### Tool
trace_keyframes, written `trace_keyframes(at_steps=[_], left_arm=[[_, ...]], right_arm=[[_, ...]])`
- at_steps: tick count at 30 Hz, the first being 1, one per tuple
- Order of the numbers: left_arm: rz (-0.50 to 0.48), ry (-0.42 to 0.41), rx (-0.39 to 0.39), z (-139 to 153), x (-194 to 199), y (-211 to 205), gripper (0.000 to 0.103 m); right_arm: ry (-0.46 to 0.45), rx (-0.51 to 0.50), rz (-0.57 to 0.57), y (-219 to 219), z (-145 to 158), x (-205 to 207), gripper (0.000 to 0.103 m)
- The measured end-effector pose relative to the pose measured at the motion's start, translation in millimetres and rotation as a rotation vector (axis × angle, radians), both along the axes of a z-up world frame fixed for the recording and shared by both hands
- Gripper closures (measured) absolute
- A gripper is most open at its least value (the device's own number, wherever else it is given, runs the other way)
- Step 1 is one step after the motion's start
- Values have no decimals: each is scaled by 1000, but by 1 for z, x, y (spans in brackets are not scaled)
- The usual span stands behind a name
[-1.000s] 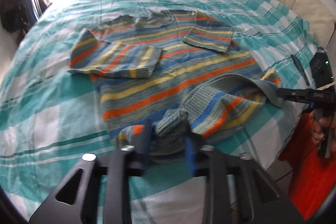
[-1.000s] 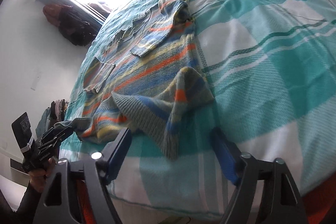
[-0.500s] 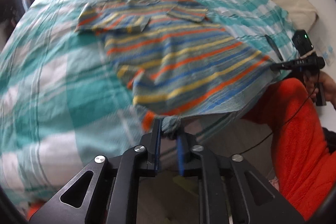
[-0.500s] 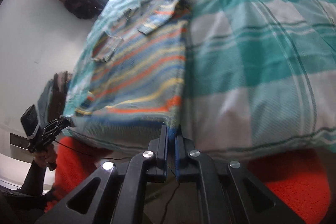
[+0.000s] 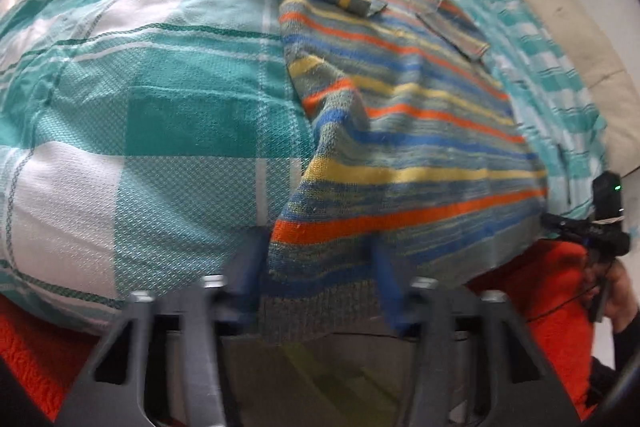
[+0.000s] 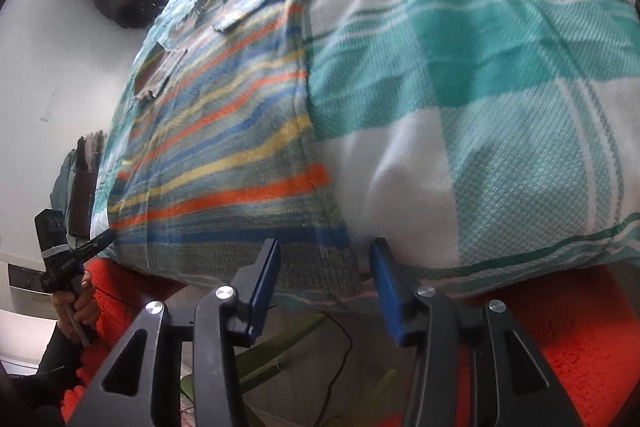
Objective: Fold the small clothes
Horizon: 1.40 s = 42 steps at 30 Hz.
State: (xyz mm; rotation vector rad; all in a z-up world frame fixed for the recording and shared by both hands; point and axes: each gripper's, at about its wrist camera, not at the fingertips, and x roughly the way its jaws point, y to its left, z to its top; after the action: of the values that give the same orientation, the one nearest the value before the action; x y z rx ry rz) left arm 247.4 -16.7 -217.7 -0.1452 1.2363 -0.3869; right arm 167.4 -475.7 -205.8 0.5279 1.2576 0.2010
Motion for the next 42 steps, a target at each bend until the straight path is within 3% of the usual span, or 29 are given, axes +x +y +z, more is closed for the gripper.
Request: trace_keyframes(at_steps=[1, 2, 3, 6, 8, 13, 18, 22, 23, 24, 25, 26, 27, 31, 33, 35, 38, 42], left_arm=[[-10, 25, 7, 0, 0, -3, 98], [-1, 34, 9, 3, -1, -3, 99], [2, 27, 10, 10, -5, -2, 99], [-21, -14, 31, 25, -23, 1, 99], [-32, -8, 83, 16, -25, -3, 99], [-33, 10, 172, -5, -19, -11, 99], [-47, 1, 226, -11, -18, -21, 99], [-52, -9, 257, -8, -20, -31, 88], [-58, -3, 269, -7, -22, -34, 74], [-64, 11, 289, -5, -24, -33, 63], [-66, 15, 321, -1, -26, -32, 46], [-58, -7, 361, 7, -29, -29, 45], [-51, -53, 402, 19, -30, -25, 45], [-61, -239, 473, 72, -5, -25, 40], [-105, -329, 442, 99, 28, -43, 31], [-183, -390, 417, 112, 62, -66, 20], [-352, -425, 443, 93, 120, -113, 17], [-555, -309, 590, 30, 170, -148, 23]], right_arm=[[5, -2, 5, 1, -1, 0, 69], [12, -8, 11, 2, -1, 0, 95], [11, -4, 12, 2, 5, -2, 97], [-26, -14, 49, 4, 32, -15, 98], [-23, -44, 72, 9, 40, -19, 98], [73, -102, 42, 13, 6, -6, 98], [94, -132, 17, 13, -8, -1, 98], [98, -156, 19, 18, -7, -2, 98], [99, -165, 21, 20, -6, -2, 97], [102, -184, 20, 20, -3, -3, 87], [107, -202, 17, 22, -1, -5, 78], [111, -228, 14, 22, 3, -9, 54], [89, -248, 7, 21, 12, -15, 42], [-67, -418, -29, 22, 52, -41, 42], [-161, -463, -47, 30, 70, -54, 42], [-206, -446, -66, 38, 79, -58, 41], [-261, -342, -107, 56, 81, -60, 41], [-249, -253, -129, 74, 71, -61, 41]])
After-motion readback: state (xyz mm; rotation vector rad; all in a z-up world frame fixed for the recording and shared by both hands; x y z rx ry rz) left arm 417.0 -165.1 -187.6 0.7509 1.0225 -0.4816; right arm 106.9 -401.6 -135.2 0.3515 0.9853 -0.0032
